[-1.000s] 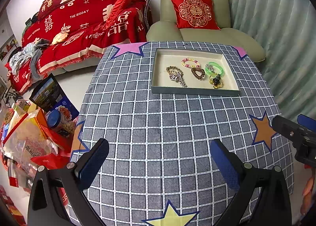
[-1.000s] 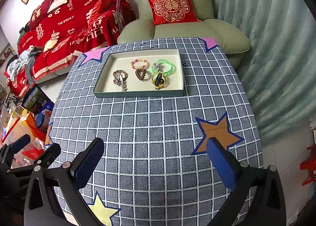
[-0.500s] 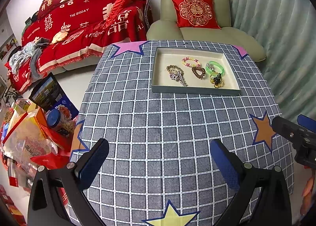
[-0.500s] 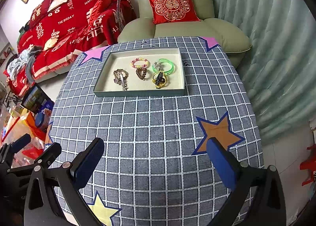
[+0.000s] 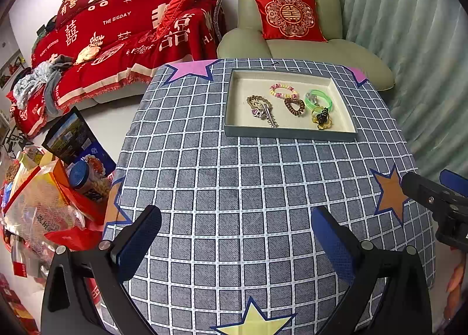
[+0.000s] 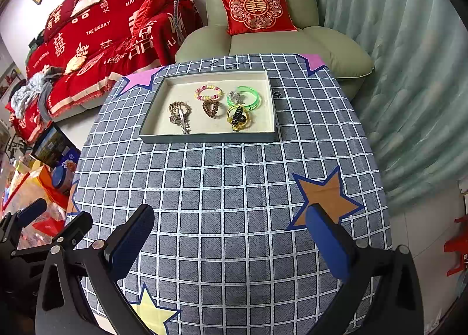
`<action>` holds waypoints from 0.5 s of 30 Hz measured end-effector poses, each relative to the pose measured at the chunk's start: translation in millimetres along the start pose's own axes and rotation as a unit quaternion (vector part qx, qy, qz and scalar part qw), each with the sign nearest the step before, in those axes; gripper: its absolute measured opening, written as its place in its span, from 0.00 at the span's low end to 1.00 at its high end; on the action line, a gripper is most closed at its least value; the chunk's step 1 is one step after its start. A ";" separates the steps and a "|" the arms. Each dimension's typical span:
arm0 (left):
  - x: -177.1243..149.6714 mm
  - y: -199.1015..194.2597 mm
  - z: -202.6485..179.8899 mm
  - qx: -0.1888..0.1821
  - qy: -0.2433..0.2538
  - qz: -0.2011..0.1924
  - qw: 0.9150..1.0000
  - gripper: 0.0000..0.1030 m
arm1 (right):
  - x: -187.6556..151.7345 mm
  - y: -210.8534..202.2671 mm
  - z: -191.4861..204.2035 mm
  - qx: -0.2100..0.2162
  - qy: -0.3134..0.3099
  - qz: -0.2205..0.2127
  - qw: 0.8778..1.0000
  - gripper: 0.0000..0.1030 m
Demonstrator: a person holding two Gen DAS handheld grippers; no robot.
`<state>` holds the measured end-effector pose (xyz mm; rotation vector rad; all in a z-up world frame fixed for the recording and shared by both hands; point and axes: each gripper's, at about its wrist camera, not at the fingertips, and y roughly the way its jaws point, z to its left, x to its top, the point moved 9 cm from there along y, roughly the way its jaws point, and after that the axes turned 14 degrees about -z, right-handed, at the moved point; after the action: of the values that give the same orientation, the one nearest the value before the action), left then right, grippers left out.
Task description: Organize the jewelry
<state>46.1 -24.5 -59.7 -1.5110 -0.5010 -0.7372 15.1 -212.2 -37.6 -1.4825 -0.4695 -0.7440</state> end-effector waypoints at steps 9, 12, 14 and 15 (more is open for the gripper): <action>0.1 0.8 -0.1 0.000 0.000 0.000 1.000 1.00 | -0.5 0.2 0.7 0.000 0.000 0.000 1.000 1.00; 0.2 0.9 -0.1 0.000 -0.001 0.001 1.000 1.00 | -0.5 -0.2 0.8 0.001 0.000 0.001 1.000 1.00; -0.2 1.1 -0.2 0.000 -0.001 0.001 1.000 1.00 | -0.1 0.3 0.5 0.000 0.000 0.001 1.000 1.00; 0.2 1.1 -0.1 0.000 -0.001 0.001 1.000 1.00 | -0.3 0.2 0.5 0.000 0.000 0.001 1.000 1.00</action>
<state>47.0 -24.8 -60.3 -1.5113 -0.5008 -0.7351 15.1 -211.6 -37.9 -1.4824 -0.4684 -0.7414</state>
